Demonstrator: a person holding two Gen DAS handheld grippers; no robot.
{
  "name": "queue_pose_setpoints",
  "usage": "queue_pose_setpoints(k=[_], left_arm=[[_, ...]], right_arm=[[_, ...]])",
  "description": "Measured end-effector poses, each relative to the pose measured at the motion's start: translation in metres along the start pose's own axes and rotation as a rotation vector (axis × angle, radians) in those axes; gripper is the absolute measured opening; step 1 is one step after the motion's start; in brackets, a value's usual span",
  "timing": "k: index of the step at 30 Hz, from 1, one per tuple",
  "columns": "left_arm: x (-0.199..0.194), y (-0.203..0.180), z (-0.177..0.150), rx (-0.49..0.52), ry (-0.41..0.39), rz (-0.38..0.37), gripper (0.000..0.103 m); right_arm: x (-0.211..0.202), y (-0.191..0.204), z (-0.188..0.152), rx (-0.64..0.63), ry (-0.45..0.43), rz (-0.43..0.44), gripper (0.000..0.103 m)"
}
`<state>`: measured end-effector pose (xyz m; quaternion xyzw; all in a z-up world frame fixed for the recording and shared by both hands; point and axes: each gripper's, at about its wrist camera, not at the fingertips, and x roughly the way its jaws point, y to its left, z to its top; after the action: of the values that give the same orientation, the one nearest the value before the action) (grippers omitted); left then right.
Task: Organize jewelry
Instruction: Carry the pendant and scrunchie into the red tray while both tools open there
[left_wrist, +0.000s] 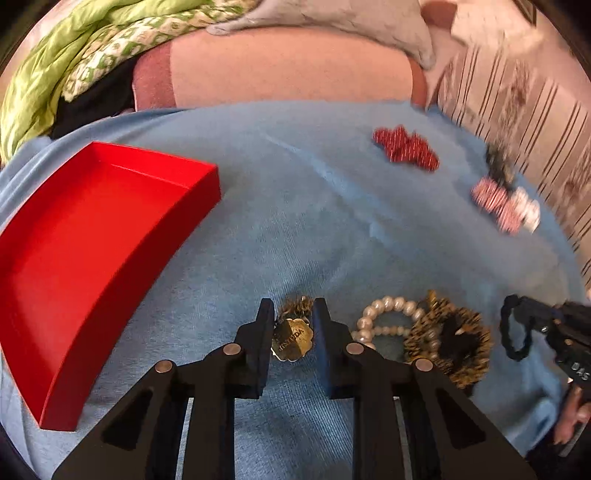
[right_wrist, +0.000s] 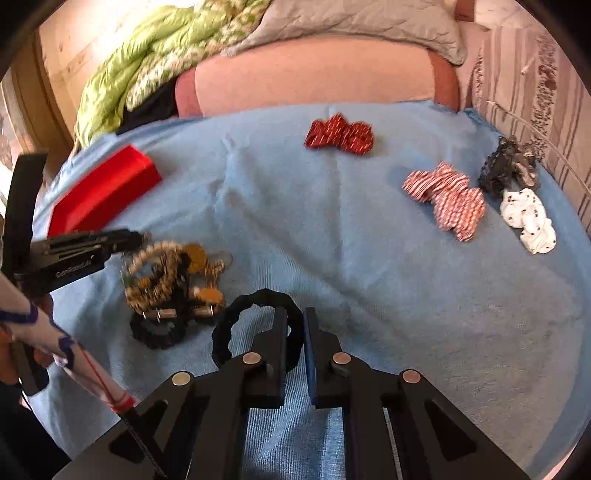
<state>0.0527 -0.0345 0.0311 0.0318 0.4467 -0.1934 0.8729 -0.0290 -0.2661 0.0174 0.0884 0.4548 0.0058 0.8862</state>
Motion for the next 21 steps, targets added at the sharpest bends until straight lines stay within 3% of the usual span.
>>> queue_pose_setpoints(k=[6, 21], left_arm=[[-0.038, 0.015, 0.015, -0.079, -0.101, -0.043, 0.02], [-0.136, 0.032, 0.047, -0.107, -0.289, -0.046, 0.02]], right_arm=[[-0.015, 0.001, 0.006, 0.028, -0.074, 0.035, 0.009], [-0.052, 0.036, 0.034, -0.01, -0.176, 0.121, 0.009]])
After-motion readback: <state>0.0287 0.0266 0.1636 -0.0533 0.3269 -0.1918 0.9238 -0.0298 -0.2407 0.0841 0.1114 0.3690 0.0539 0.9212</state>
